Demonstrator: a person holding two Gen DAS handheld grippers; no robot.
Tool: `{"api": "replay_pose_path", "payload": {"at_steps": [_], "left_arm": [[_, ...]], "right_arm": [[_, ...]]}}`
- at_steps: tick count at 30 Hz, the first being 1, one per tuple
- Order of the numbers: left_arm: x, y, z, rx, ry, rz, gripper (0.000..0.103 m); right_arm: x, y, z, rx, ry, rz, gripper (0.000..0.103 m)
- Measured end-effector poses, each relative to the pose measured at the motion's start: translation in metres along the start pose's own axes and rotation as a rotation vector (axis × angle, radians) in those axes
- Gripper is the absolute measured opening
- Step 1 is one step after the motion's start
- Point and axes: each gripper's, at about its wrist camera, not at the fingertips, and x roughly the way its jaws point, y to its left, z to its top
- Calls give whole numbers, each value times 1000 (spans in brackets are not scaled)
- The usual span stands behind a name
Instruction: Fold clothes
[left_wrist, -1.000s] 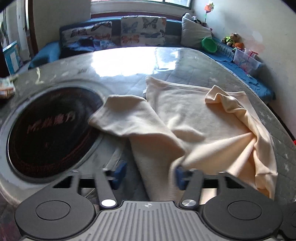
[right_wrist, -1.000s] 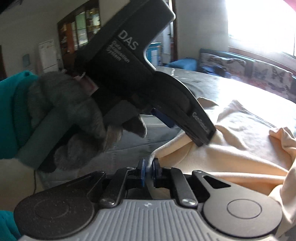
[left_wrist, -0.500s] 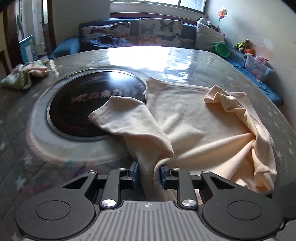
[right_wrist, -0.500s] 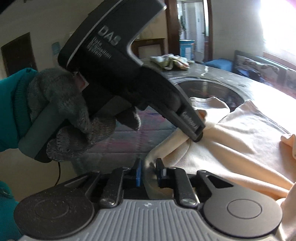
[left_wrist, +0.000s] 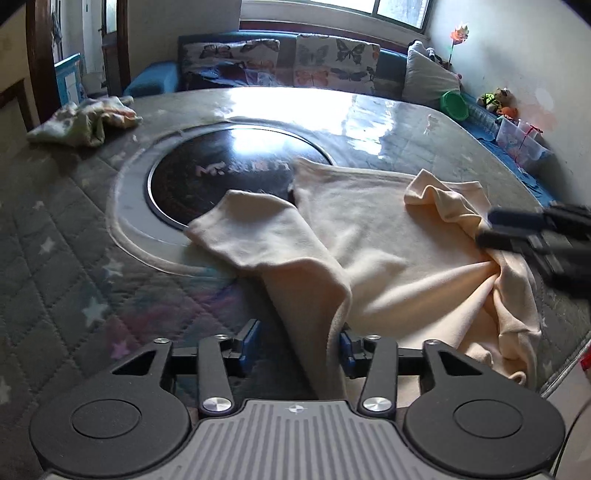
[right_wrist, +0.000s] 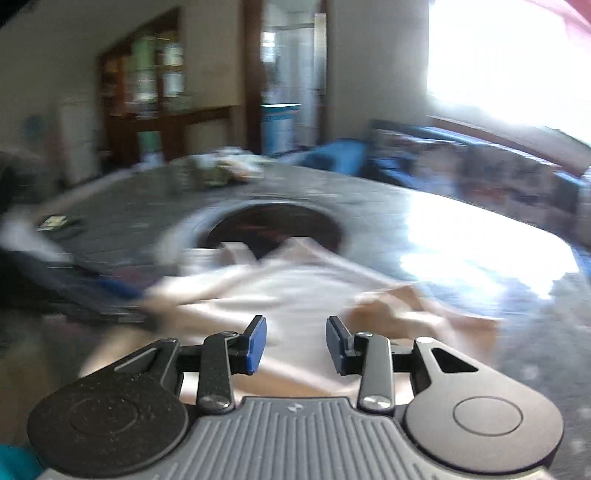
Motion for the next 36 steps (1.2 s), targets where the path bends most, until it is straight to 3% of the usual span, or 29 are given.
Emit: {"api": "replay_pose_path", "payload": {"at_steps": [5,12,16,18,20,30,36], "left_arm": [[-15,16,6,3,-28,49,73],[-27,37,26,-6,-72,125,76],[-24,29,45,20,-121,106,75],[-14,20,57,38,-136,91,74],[2,11,69,49,-136,70,73],[79,-9,109,65,-107,75,71],[104,-3,114,40,-77,87,71]], "right_arm": [[33,-39,-8,46,44,-120,41],[71,-49,-15,41,101,-164,47],[80,-53,-19,59,110,-169,38],[80,-54,-20,68,103,-165,21],[75,-55,-20,71,92,-170,11],[1,-83,-36,108,24,-315,9],[-39,-100,-72,182,120,-436,10]]}}
